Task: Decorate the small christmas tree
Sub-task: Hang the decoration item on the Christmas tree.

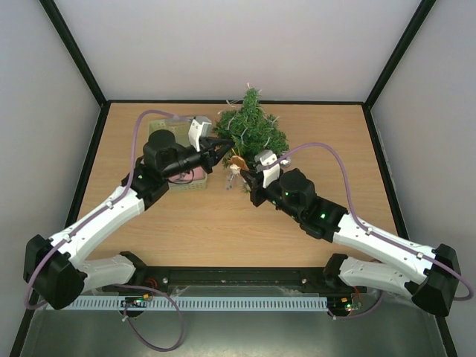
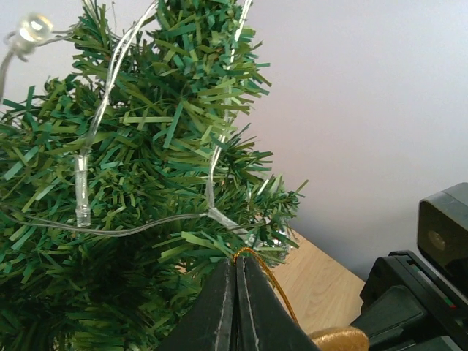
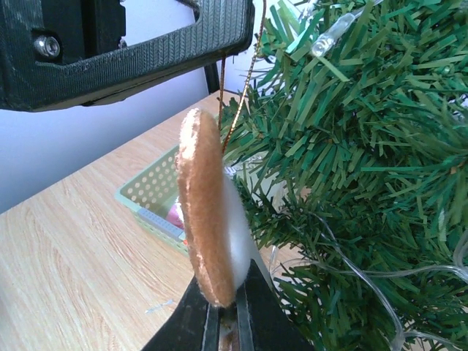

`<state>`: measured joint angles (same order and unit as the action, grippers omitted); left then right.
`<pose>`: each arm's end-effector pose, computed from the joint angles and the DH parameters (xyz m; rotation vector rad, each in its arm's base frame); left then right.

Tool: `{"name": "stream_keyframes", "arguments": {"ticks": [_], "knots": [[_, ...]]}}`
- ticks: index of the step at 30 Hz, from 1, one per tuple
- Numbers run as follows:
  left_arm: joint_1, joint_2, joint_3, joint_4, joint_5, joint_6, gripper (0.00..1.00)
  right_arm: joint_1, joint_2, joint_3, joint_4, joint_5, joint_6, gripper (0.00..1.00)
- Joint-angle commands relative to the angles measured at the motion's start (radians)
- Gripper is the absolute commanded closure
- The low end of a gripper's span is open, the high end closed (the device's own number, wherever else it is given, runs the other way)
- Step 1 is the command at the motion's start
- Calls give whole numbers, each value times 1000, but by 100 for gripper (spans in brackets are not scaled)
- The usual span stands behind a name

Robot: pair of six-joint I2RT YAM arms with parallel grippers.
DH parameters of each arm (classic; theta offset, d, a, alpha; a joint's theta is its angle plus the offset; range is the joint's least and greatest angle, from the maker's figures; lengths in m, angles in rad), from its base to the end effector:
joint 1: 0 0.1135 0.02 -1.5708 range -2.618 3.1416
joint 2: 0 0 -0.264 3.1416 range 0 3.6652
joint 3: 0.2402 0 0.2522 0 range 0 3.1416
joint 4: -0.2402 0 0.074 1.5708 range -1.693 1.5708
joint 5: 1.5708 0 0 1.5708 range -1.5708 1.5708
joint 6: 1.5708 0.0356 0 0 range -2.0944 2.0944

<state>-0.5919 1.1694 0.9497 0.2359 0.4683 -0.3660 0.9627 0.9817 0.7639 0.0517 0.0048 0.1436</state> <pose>0.2190 -0.1666 0.3634 0.5733 1.5668 -1.1027 0.1336 0.1916 0.3205 -0.7159 1.6584 0.7995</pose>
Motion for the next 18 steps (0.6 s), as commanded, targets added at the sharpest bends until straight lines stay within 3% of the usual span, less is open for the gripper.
{"name": "stream_keyframes", "arguments": {"ticks": [1, 18], "knots": [[21, 17, 36, 21, 30, 10, 98, 6, -1, 31, 42, 55, 12, 98], [30, 68, 77, 31, 100, 39, 96, 4, -5, 14, 34, 101, 20, 98]]}}
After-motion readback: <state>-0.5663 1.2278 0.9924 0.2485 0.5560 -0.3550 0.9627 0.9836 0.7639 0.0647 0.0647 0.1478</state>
